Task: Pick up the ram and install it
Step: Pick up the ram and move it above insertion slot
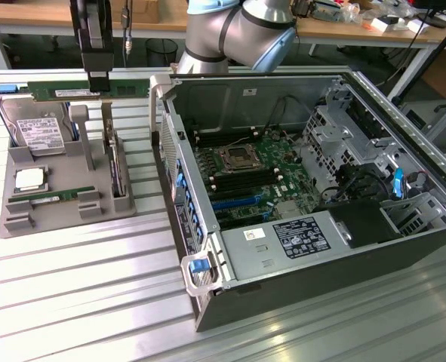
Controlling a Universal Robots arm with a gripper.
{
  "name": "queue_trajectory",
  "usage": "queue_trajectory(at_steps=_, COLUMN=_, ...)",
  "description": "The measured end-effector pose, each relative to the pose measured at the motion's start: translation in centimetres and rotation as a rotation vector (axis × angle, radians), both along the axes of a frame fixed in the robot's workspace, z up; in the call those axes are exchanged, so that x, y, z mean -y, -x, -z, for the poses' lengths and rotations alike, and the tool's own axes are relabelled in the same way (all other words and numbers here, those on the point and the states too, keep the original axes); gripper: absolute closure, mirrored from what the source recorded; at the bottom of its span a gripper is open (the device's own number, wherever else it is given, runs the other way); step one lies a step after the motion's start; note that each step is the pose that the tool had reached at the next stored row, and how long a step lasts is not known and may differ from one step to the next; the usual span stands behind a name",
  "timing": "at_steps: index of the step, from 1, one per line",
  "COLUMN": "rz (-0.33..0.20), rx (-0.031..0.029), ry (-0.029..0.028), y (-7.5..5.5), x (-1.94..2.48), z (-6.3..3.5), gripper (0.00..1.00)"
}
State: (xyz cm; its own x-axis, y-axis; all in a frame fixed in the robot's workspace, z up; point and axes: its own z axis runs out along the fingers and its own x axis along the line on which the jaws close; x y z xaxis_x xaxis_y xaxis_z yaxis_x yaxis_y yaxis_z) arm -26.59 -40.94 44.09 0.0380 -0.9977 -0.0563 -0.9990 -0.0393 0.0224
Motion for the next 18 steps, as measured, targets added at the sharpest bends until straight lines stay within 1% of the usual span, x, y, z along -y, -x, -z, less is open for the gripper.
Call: queue_trajectory(at_steps=18, rz=0.0, rx=0.0, ry=0.0001, y=-1.5, x=0.0, z=0.0, gripper=0.87)
